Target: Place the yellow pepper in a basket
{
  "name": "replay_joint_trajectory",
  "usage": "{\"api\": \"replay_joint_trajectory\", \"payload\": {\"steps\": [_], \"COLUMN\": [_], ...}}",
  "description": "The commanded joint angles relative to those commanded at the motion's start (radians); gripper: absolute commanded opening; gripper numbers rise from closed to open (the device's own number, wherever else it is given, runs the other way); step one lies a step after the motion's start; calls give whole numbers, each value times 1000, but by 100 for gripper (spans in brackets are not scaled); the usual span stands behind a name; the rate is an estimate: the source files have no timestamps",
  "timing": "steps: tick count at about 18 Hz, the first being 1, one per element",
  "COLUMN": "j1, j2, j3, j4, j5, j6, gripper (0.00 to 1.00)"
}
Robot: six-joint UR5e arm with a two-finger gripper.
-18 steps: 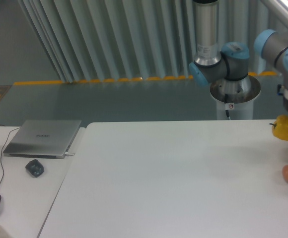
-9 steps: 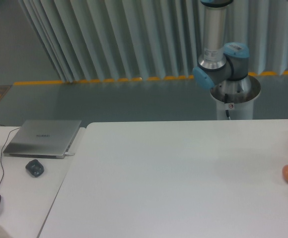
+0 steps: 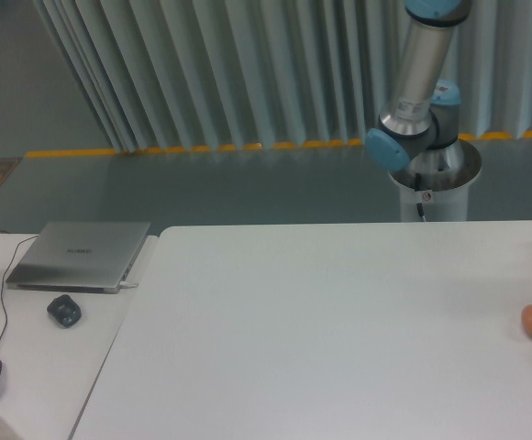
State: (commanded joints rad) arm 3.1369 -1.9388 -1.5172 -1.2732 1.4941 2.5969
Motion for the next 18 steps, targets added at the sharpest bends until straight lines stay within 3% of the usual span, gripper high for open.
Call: {"api": "replay_joint_trajectory", "payload": {"steps": [10, 11, 12, 13, 16, 18], "j1": [23, 23, 23, 23, 19, -3], "j2": [-14, -12, -11, -9, 6, 32], "j3": [20, 20, 20, 20, 23, 40], "j4": [-5, -5, -6, -8, -11, -53], "j5": [-17, -20, -28, -41, -69, -71], "j6": [28, 26, 25, 19, -30, -113], "gripper": [46, 56, 88, 100, 100, 100]}}
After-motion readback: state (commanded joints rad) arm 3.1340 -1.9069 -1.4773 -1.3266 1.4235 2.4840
